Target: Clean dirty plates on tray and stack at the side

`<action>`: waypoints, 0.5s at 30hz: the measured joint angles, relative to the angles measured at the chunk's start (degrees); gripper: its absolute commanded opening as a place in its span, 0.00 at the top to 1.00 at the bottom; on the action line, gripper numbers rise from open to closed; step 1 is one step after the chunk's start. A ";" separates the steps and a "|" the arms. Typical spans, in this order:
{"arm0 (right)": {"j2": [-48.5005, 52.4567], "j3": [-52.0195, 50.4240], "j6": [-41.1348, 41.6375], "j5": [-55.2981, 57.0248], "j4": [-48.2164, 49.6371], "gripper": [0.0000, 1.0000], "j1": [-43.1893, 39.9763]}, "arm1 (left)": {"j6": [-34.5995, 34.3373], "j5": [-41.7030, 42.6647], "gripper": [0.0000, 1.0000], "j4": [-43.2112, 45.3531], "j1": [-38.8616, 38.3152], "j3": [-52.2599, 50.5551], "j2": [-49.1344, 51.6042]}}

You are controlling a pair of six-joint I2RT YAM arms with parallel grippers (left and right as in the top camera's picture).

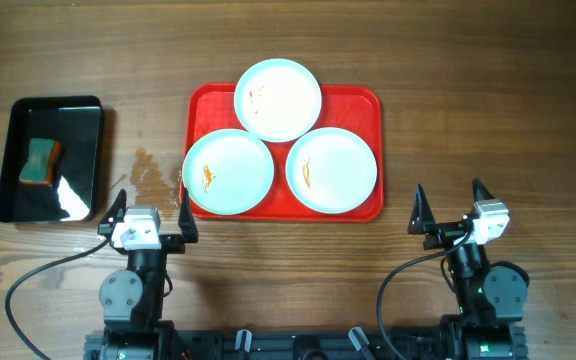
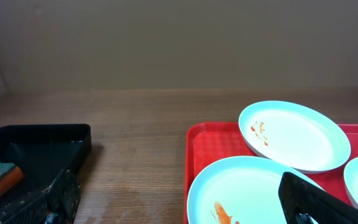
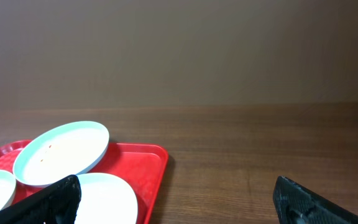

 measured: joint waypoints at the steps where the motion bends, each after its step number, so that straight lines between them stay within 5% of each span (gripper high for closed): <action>1: 0.00 0.00 -0.02 0.00 0.00 0.00 0.00 | 0.02 0.00 0.00 -0.02 0.00 0.00 0.00; 15: 0.00 0.00 0.00 0.00 0.00 0.00 0.00 | 0.02 0.00 0.00 0.00 0.76 0.00 0.00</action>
